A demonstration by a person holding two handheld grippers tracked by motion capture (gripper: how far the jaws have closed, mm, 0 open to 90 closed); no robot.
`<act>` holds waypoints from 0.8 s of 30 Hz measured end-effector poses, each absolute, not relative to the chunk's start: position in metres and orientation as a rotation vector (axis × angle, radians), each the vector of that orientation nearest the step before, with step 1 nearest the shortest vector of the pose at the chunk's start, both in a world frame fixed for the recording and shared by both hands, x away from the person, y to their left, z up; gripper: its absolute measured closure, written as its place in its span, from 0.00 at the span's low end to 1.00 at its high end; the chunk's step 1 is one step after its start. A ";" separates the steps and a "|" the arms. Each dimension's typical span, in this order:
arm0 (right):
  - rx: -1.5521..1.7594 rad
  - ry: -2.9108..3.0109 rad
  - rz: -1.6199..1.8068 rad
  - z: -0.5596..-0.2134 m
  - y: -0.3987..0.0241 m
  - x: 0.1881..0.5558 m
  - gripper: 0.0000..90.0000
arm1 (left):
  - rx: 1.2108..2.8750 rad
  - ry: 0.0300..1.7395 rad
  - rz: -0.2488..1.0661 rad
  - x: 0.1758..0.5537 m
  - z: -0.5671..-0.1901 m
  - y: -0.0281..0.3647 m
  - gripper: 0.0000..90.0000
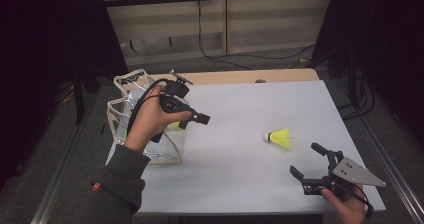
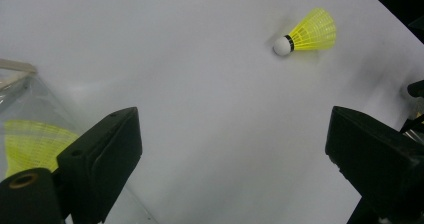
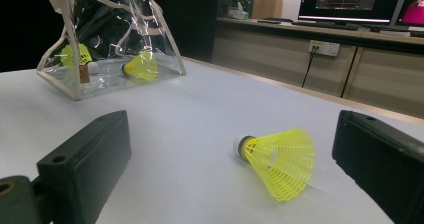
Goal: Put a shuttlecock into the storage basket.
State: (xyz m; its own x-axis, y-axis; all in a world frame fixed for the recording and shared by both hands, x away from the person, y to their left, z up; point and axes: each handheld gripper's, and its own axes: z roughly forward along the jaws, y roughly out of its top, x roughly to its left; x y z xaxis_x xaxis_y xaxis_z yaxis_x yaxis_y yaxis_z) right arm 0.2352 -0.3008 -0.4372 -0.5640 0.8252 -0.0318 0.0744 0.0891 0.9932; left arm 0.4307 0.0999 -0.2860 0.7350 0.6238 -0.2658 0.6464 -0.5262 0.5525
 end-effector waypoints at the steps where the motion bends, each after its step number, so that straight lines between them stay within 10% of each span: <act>1: 0.889 1.744 1.533 -0.437 -0.301 0.235 0.02 | 2.294 0.952 -0.044 0.431 -0.288 0.100 0.09; 24: 0.888 1.744 1.533 -0.437 -0.301 0.235 0.02 | 2.281 0.913 -0.031 0.423 -0.309 0.089 0.08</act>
